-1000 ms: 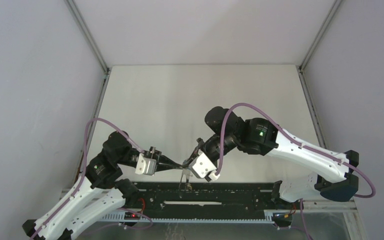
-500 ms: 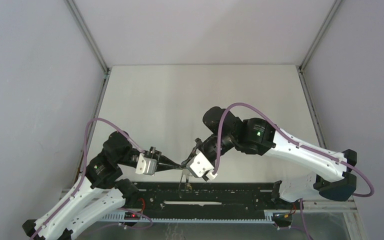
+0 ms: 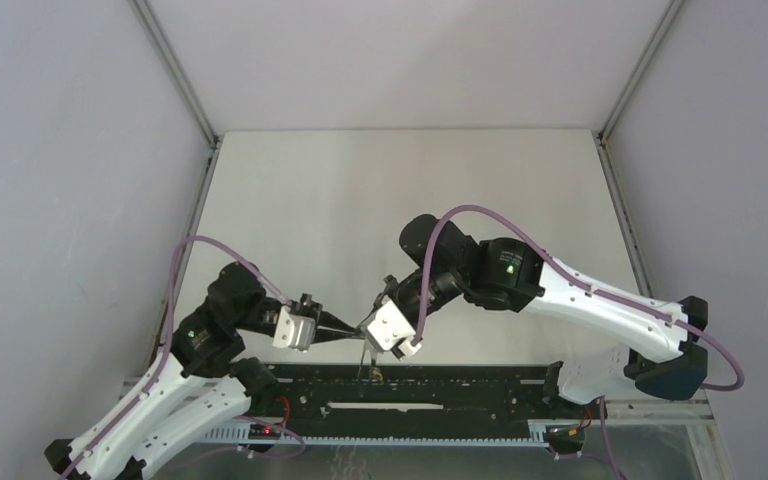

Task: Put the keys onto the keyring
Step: Insert the key onto the keyring.

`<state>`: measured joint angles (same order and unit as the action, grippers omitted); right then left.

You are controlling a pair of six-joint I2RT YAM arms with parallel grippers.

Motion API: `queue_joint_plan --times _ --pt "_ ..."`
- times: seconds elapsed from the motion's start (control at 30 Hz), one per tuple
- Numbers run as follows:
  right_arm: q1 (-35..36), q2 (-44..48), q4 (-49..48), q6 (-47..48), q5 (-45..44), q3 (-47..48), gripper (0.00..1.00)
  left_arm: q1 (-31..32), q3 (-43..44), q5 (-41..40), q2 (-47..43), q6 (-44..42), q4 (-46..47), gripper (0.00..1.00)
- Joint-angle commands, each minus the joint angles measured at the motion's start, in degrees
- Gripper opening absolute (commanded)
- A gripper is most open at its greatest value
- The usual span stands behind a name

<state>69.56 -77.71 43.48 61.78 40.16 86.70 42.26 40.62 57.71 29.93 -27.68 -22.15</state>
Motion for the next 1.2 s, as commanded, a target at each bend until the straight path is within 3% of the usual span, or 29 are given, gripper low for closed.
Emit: queue_joint_plan --times 0.0,0.57,0.9,1.03,1.17 --pt "1.3 -1.3 -3.6 -2.2 -1.7 1.5 0.0 0.5 2.9 -0.6 -0.6 -1.5 2.4 0.0" --pt "1.4 -2.7 -4.3 -6.4 -8.6 1.7 0.0 0.5 2.9 -1.8 -1.3 -1.0 3.7 0.0" --pt "0.1 -1.6 -5.4 -8.6 -5.5 0.5 0.0 0.5 2.8 -2.4 -1.2 0.6 5.4 0.0" --pt "-0.3 -1.6 -6.6 -13.3 -6.7 0.5 0.27 0.5 1.4 -7.4 -2.1 10.1 13.3 0.0" --pt "-2.0 -1.1 -7.8 -19.4 -8.8 1.9 0.36 0.4 0.9 -10.1 -2.5 14.4 17.1 0.0"
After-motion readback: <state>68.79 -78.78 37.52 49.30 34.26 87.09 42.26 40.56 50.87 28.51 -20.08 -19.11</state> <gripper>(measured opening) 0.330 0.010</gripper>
